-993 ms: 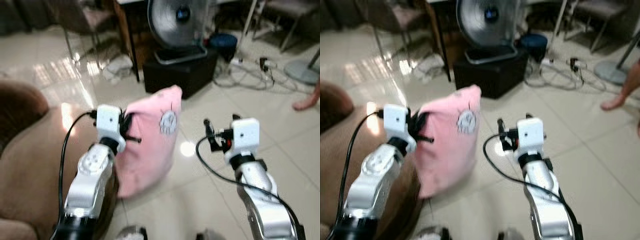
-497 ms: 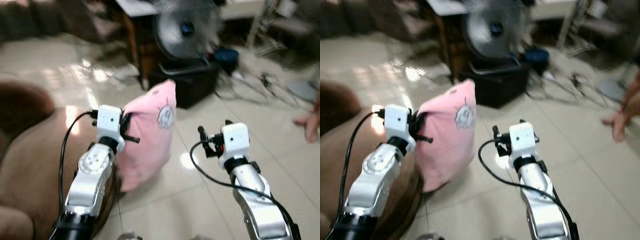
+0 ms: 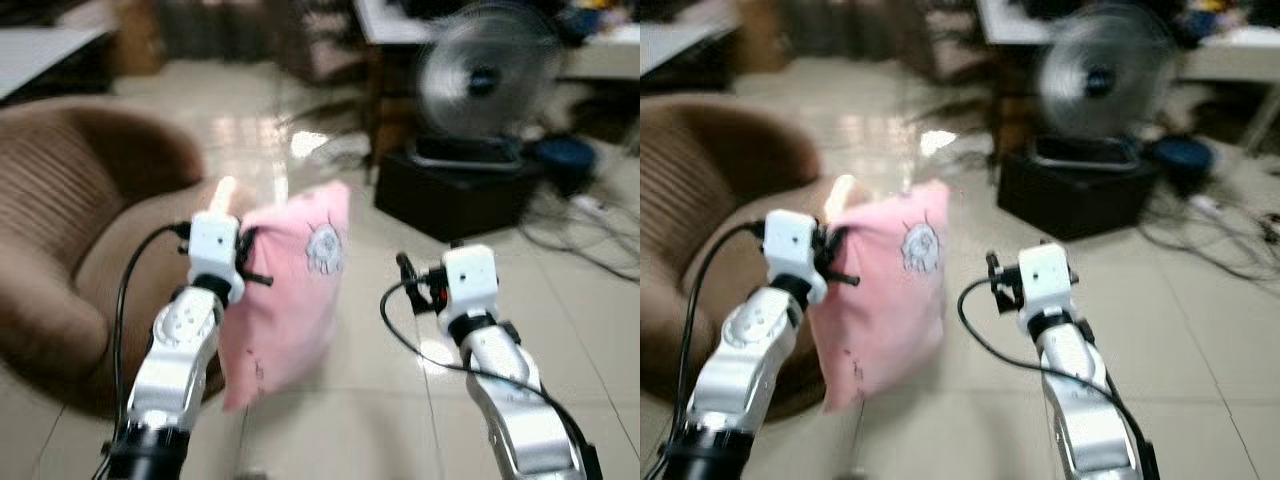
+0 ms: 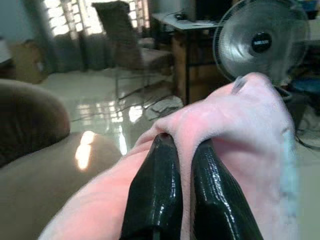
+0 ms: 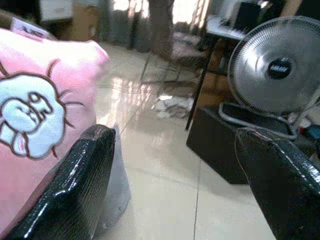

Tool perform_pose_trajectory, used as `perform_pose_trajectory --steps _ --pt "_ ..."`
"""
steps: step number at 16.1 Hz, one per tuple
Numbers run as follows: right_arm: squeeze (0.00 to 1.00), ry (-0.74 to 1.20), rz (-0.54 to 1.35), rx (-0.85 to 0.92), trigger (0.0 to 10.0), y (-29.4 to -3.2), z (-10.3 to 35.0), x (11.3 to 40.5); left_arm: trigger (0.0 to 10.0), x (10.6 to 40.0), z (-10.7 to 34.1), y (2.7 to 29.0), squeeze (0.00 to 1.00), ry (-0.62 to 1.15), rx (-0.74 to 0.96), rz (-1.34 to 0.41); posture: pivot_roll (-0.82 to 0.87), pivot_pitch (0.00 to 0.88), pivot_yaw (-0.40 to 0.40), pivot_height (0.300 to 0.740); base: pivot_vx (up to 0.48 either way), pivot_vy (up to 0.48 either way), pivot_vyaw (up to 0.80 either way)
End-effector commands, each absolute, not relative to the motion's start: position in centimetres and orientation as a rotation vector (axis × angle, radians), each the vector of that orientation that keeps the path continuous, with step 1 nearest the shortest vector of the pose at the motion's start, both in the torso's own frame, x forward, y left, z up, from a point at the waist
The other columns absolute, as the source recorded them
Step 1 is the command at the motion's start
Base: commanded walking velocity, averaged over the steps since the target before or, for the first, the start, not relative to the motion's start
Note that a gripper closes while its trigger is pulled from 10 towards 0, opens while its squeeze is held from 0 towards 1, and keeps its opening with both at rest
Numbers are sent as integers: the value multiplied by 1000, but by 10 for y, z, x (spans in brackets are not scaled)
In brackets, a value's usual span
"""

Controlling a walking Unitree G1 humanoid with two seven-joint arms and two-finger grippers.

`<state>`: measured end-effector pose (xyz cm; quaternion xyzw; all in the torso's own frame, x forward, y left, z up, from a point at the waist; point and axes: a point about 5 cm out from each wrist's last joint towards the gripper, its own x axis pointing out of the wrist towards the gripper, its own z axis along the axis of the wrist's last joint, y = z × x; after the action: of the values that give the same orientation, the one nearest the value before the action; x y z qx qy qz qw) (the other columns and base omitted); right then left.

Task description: Move the pillow to the sofa from floor

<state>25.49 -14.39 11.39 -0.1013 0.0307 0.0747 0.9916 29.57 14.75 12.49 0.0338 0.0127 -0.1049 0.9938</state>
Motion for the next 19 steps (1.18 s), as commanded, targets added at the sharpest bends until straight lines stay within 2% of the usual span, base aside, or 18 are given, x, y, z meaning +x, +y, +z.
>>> perform_pose_trajectory --steps 1,4,7,10,19 --pt "0 51 142 -200 10000 -146 117 257 10000 299 139 142 0 -39 80 -228 -75 0 55 740 0 -480 800" --pt "0 52 135 -203 10000 -148 117 258 10000 300 139 142 0 -38 85 -228 -77 0 59 740 0 -480 800" --pt "0 54 125 -210 10000 -150 117 258 10000 303 141 142 0 -44 48 -220 -81 0 63 740 0 0 800" --pt "0 63 101 -191 10000 -153 116 258 10000 306 139 143 0 -33 59 -220 -82 0 64 740 0 0 0" --pt "0 64 105 -201 10000 -151 116 259 10000 306 141 143 0 -52 60 -217 -79 0 61 740 363 0 0"
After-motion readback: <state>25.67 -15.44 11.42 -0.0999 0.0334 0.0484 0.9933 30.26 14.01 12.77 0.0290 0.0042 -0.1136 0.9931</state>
